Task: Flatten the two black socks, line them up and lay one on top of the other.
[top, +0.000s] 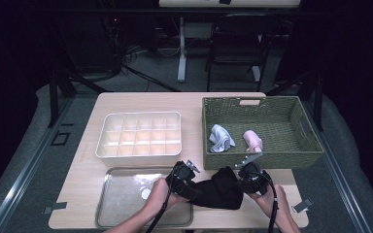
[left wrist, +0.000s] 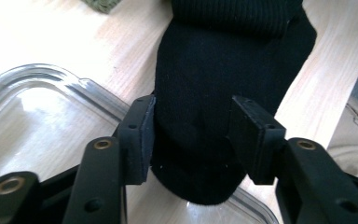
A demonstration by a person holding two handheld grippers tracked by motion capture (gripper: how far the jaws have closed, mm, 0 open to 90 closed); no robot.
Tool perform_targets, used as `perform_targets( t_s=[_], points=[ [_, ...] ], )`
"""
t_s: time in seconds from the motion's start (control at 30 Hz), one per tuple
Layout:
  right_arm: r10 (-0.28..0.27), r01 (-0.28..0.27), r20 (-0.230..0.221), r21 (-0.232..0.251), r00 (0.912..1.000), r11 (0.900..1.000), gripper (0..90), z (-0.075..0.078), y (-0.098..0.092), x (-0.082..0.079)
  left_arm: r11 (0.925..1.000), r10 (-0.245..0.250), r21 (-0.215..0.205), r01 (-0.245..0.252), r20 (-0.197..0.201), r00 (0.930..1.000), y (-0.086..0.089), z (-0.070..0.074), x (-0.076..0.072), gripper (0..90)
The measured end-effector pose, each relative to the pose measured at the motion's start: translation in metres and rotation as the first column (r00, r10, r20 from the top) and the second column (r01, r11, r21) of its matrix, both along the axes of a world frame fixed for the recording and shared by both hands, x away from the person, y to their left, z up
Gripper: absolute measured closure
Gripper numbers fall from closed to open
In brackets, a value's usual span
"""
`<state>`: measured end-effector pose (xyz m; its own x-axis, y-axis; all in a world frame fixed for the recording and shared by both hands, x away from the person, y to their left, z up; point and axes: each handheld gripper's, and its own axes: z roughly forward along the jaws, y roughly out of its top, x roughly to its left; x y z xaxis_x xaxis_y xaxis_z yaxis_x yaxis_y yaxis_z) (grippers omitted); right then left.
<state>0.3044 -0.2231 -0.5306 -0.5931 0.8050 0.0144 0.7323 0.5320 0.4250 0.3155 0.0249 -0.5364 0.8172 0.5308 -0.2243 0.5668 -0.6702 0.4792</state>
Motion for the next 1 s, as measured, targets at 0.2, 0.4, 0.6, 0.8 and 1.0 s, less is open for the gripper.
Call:
perform_targets(
  t_s=[0.2, 0.4, 0.6, 0.8, 1.0],
  points=[
    [0.037, -0.04, -0.048, -0.059, 0.9982, 0.997, 60.4, -0.013, 0.007, 0.004, 0.9998, 0.007, 0.019, -0.006, -0.042, 0.9991, 0.013, 0.002, 0.001, 46.2],
    [0.032, -0.034, -0.034, -0.079, 0.9989, 0.996, 78.3, -0.016, 0.01, 0.003, 0.9985, -0.022, 0.05, 0.025, -0.051, 0.9985, 0.009, -0.003, -0.002, 48.1],
    [0.017, -0.019, -0.03, -0.057, 0.9994, 0.998, 83.6, -0.013, 0.006, 0.004, 0.998, -0.037, 0.049, 0.04, -0.056, 0.9977, 0.008, -0.007, -0.003, 66.7],
    [-0.02, 0.019, -0.013, -0.015, 0.9997, 1.0, 83.5, -0.004, -0.003, 0.003, 0.9978, -0.048, 0.044, 0.051, -0.051, 0.9975, 0.007, -0.008, -0.004, 82.6],
    [-0.078, 0.076, -0.042, -0.036, 0.9961, 0.996, 83.3, -0.002, -0.017, 0.007, 0.9984, -0.047, 0.028, 0.049, -0.046, 0.9978, 0.007, -0.008, -0.004, 84.4]
  ],
)
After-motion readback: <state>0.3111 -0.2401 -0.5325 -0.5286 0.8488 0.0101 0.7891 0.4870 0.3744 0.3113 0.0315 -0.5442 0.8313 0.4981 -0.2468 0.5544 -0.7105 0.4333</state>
